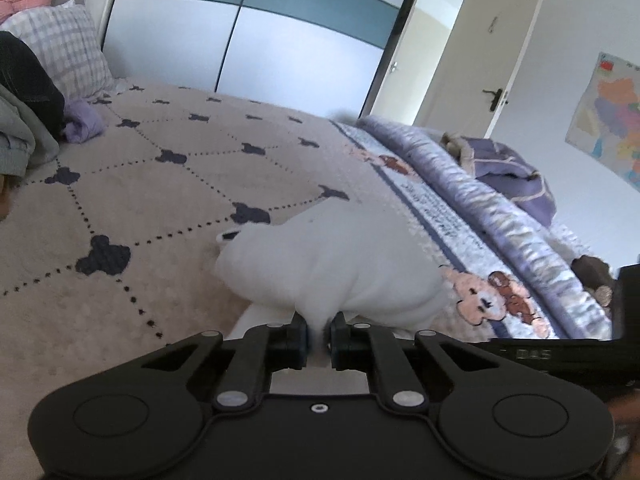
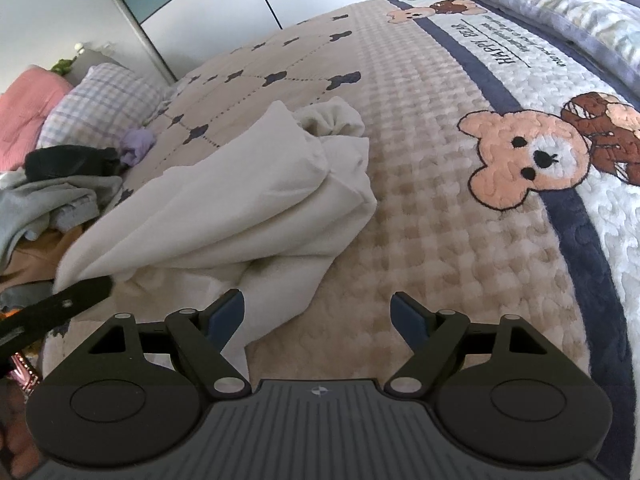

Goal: Fold clothes

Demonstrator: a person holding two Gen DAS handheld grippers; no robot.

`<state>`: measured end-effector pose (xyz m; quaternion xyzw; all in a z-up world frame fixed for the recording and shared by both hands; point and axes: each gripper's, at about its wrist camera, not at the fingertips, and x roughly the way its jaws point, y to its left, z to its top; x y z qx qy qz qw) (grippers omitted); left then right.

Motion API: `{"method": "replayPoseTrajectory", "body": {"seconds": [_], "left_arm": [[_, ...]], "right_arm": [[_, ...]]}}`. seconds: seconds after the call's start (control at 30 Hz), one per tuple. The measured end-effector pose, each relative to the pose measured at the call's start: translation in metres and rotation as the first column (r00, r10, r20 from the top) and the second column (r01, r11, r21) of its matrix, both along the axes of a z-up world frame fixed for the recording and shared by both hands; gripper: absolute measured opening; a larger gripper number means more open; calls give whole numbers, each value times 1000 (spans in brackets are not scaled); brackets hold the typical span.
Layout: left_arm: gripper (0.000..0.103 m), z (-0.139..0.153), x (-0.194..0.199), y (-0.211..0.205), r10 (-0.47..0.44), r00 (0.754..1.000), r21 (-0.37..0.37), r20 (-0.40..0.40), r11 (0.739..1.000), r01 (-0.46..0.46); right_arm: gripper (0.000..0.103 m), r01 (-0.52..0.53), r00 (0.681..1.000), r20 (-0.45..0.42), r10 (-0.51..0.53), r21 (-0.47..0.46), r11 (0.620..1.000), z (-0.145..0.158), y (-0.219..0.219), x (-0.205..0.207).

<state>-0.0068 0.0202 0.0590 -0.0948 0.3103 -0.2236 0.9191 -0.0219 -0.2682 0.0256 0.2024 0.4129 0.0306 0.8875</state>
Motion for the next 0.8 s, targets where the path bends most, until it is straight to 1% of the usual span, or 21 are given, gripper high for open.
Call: {"method": "replayPoseTrajectory", "body": {"seconds": [0.23,0.4,0.57,0.73,0.8], "left_arm": [[6,6,-11,22,20,1000,1,-11,1000,-20],[6,2,-16,39,30,999,23,-27,999,-30],[7,-9,-16,55,58,996,54,-69,997,-55],[7,-25,-9,69,91,986,94,-138,993,-78],[8,-32,-7,72,95,980,99,-172,992,-79]], "right_arm": [[86,-11,1000,3,11,-3,1000,0,9,5],[87,-25,1000,13,25,2,1000,2,15,6],[88,-57,998,24,57,10,998,3,24,8],[89,-111,993,31,111,8,994,3,36,9],[89,-129,991,34,128,6,992,3,40,10]]}}
